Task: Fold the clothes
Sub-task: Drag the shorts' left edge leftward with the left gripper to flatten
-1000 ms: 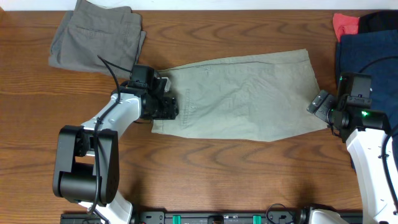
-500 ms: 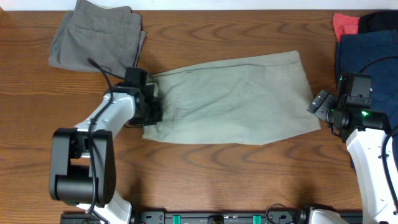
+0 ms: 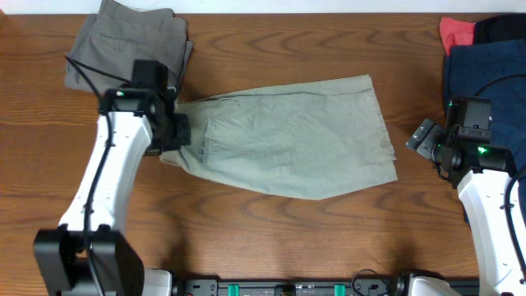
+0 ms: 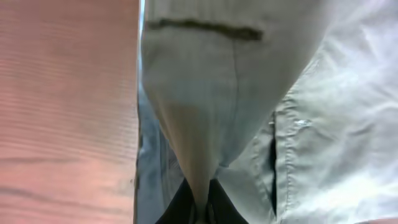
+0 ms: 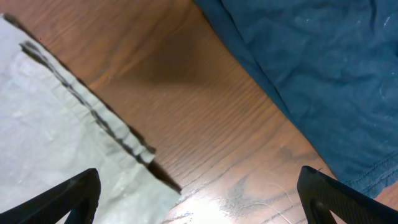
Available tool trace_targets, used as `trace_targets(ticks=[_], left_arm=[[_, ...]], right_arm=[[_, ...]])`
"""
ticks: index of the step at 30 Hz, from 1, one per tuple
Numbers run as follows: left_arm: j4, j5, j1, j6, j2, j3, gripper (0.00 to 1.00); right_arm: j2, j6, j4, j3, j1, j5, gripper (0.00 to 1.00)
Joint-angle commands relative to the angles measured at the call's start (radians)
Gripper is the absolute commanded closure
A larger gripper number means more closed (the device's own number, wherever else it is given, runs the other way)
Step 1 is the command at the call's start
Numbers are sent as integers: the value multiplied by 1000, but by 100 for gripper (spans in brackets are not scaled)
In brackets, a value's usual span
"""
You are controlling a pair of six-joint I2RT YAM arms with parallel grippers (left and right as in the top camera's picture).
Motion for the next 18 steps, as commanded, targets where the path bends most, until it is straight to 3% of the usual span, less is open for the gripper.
trace_targets(ticks=[1, 6, 14, 18], left_arm=[[-72, -23, -26, -6, -44, 108, 94], [-118, -23, -107, -7, -98, 196, 94], [-135, -25, -170, -32, -126, 193, 94], [-179, -138, -166, -60, -92, 151, 94]], right_arm=[[-2, -12, 3, 0, 8, 17, 1], [-2, -11, 3, 0, 8, 17, 1], [-2, -12, 3, 0, 8, 18, 1], [-2, -12, 3, 0, 8, 17, 1]])
